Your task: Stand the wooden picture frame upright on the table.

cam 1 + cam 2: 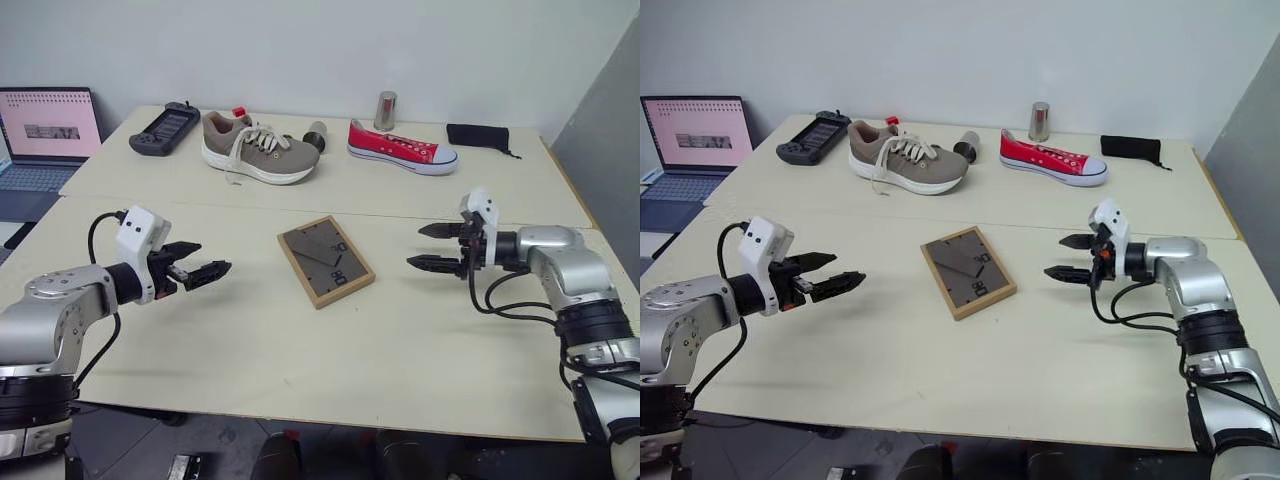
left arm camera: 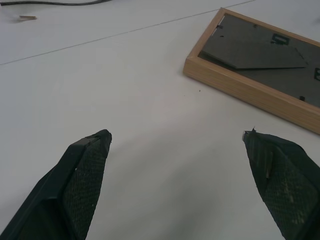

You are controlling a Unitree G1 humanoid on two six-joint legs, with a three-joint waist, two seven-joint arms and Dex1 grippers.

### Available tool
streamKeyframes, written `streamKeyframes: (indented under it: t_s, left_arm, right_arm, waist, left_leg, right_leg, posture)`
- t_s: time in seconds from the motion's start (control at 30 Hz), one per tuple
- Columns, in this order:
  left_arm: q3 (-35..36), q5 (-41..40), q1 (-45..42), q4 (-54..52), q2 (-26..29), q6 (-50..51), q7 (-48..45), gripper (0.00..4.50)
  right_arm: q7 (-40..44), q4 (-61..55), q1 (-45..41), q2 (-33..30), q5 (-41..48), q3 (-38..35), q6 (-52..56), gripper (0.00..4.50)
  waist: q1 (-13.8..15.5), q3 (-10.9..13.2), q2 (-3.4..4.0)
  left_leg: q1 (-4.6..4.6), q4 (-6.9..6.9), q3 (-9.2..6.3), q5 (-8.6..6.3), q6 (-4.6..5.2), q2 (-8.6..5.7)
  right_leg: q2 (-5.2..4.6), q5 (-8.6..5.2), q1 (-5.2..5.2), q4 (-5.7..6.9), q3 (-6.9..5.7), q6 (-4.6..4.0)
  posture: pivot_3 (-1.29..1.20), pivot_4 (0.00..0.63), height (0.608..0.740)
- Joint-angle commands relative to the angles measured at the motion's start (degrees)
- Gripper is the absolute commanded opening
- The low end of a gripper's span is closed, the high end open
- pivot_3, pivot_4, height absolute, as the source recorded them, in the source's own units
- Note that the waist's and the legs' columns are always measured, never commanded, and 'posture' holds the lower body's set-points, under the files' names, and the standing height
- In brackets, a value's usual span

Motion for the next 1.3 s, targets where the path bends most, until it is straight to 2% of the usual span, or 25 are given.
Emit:
streamKeyframes:
  t_s: [0.03,0.1,0.27,0.4,0.63,0.67,0.93,1.13,1.3]
  left_arm:
    - [0.6,-0.4,-0.3,-2.2,0.8,-0.4,-0.4,4.13]
    - [-0.3,0.3,-0.3,-2.2,0.1,-1.3,0.1,3.74]
    - [-6.3,5.7,-2.9,2.0,-4.0,-5.8,3.4,2.42]
    - [-10.5,9.7,-6.9,7.7,-8.3,-9.2,5.6,1.68]
    - [-15.3,15.9,-17.0,24.2,-15.1,-17.6,6.9,0.17]
    - [-15.6,16.4,-17.8,25.6,-15.6,-18.3,6.8,0.06]
    - [-18.1,19.6,-24.9,36.6,-22.0,-23.1,5.6,0.06]
    - [-20.2,20.3,-26.4,36.1,-26.1,-23.1,2.7,0.06]
    - [-21.2,20.2,-25.0,32.3,-26.1,-20.7,0.3,0.06]
  right_arm:
    - [1.0,3.5,-3.3,0.6,-1.8,0.4,-3.9,4.31]
    - [0.3,6.5,-4.2,1.4,-3.9,1.5,-6.7,3.95]
    - [-4.0,17.4,-7.6,5.3,-10.8,4.6,-14.9,2.46]
    - [-5.7,22.8,-9.7,8.0,-12.7,5.0,-18.5,1.65]
    - [-6.7,24.8,-10.5,10.9,-13.8,4.5,-20.7,0.00]
    - [-6.7,24.6,-10.4,11.0,-13.8,4.4,-20.6,0.00]
    - [-5.0,17.6,-6.5,12.0,-13.3,5.2,-18.2,0.00]
    - [-1.1,3.7,-0.3,10.7,-11.4,6.2,-11.7,0.00]
    - [0.4,-6.2,3.7,9.4,-9.3,6.5,-5.4,0.00]
  waist:
    - [0.0,0.0,0.00]
    - [0.0,0.0,0.00]
    - [0.0,0.0,0.00]
    - [0.1,0.0,0.00]
    - [0.1,0.0,0.00]
    - [0.1,0.0,0.00]
    - [0.2,0.0,0.01]
    - [0.8,0.0,0.02]
    - [1.0,0.0,0.02]
  left_leg:
    - [0.00,0.00,0.00,0.00,0.00,0.00]
    - [0.00,0.00,0.00,0.00,0.00,0.00]
    - [0.01,0.02,0.00,0.00,0.00,0.00]
    - [0.00,0.05,0.00,0.01,-0.01,-0.01]
    - [0.00,0.06,-0.02,0.01,-0.02,-0.01]
    - [0.00,0.07,-0.02,0.02,-0.02,-0.02]
    - [0.00,0.09,-0.08,0.02,-0.02,-0.03]
    - [-0.02,0.10,-0.18,0.02,-0.02,-0.08]
    - [-0.05,0.08,-0.32,0.02,-0.02,-0.10]
  right_leg:
    - [0.00,0.00,0.00,0.01,0.00,0.00]
    - [0.00,0.00,0.00,0.00,0.00,0.00]
    - [0.00,0.00,0.01,0.01,0.00,0.00]
    - [0.00,0.01,0.01,0.04,-0.01,-0.01]
    - [0.00,0.01,0.02,0.09,-0.03,-0.02]
    - [0.00,0.01,0.02,0.09,-0.05,-0.02]
    - [-0.02,0.02,0.05,0.15,-0.10,-0.02]
    - [-0.02,0.02,0.10,0.16,-0.13,-0.02]
    - [-0.03,0.02,0.11,0.16,-0.24,-0.02]
  posture:
    - [0.00,0.150,0.740]
    - [0.00,0.150,0.740]
    - [0.00,0.150,0.740]
    - [0.00,0.150,0.740]
    - [0.00,0.150,0.740]
    - [0.00,0.150,0.740]
    - [0.00,0.150,0.740]
    - [0.00,0.150,0.740]
    - [0.00,0.150,0.740]
